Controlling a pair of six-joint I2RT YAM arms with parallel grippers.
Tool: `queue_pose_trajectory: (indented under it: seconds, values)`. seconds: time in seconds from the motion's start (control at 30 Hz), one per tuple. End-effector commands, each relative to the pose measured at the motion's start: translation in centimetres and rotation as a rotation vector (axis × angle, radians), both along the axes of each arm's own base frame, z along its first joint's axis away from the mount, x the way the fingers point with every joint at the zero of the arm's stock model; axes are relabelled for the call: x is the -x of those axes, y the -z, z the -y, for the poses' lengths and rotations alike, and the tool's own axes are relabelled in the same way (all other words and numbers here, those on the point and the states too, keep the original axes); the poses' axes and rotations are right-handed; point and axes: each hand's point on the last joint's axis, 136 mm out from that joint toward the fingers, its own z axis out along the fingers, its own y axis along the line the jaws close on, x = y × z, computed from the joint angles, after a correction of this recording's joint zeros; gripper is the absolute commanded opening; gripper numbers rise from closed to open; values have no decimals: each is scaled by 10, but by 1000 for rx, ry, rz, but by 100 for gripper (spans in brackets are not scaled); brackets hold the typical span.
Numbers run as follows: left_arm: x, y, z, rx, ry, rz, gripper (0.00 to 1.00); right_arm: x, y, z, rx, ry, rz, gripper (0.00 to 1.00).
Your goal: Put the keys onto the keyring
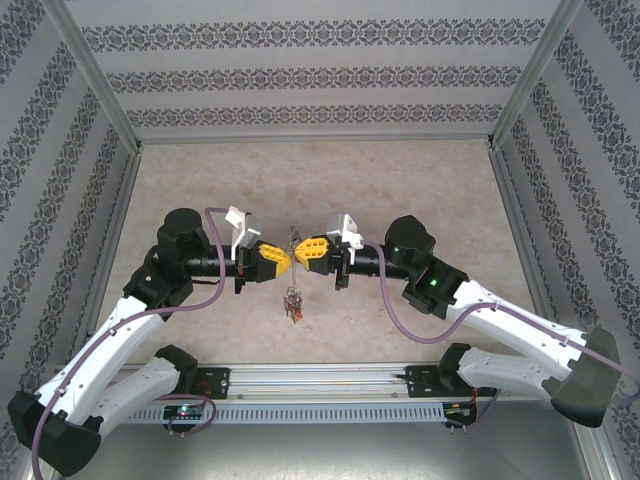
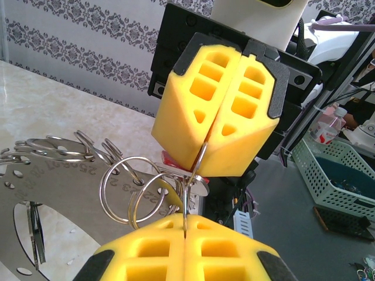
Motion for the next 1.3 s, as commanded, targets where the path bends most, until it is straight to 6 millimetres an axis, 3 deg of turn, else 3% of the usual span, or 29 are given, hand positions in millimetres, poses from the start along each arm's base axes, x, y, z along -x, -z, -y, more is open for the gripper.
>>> queue_pose_trajectory:
  seconds: [0.0,0.67,1.27]
  values:
    - [11,-21,1,33,36,89,0,1,1,-1,-10,0,2,0]
    - [12,-23,0,33,36,90,0,16,17,0,69,-75,13,0]
    - [12,-24,1,34,36,85,0,23,21,5,93,-92,80,0]
